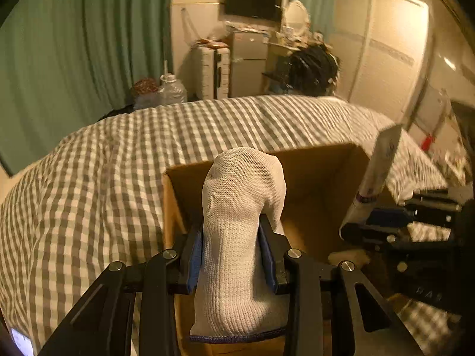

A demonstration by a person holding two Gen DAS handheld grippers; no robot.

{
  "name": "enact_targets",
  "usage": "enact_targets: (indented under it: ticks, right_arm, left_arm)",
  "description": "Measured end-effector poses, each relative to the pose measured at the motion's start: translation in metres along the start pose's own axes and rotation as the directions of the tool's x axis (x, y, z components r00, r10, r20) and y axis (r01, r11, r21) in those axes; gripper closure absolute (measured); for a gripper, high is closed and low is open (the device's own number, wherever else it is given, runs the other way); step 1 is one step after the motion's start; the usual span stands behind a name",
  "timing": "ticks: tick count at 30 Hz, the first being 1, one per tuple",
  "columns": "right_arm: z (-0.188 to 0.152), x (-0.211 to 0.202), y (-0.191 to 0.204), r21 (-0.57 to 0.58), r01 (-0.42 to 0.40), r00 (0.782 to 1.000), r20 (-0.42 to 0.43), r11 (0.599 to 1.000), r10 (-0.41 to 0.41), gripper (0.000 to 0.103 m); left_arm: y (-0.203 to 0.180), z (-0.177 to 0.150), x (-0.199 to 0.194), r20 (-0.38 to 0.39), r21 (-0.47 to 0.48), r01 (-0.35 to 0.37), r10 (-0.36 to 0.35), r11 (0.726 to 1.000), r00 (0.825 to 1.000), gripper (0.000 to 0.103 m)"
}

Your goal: Organize objects

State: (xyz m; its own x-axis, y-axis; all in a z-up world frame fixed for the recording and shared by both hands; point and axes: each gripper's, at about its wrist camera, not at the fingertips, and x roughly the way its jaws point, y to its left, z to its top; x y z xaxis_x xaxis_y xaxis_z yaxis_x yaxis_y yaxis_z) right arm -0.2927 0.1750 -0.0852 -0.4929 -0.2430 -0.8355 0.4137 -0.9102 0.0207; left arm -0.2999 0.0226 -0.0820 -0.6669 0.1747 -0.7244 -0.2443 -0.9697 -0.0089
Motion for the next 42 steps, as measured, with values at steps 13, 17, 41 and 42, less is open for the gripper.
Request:
enact_targets:
  ticks: [13, 17, 41, 42]
  right_arm:
    - [-0.009, 0.003, -0.006, 0.012, -0.023, 1.000, 0.016, 1.000, 0.023, 0.079]
    - [-0.011, -0.029, -0.007, 0.027, -0.008, 0.998, 0.068, 1.000, 0.007, 0.051]
    - [-0.064, -0.294, 0.067, 0.036, 0.203, 0.898, 0.391, 0.978, -0.201, 0.007]
    - [-0.069, -0.295, 0.070, 0.042, 0.196, 0.901, 0.387, 0.980, -0.197, 0.007]
  left_arm:
    - [-0.014, -0.015, -0.005, -0.021, 0.068, -0.011, 0.012, 0.998, 1.000, 0.051]
    - [-0.016, -0.008, -0.039, 0.038, 0.054, -0.034, 0.032, 0.998, 0.999, 0.022]
    - [-0.022, -0.008, -0.282, 0.302, 0.008, -0.145, 0.136, 0.989, 0.944, 0.001]
    - [-0.021, -0.015, -0.284, 0.303, -0.001, -0.144, 0.138, 0.990, 0.943, 0.001]
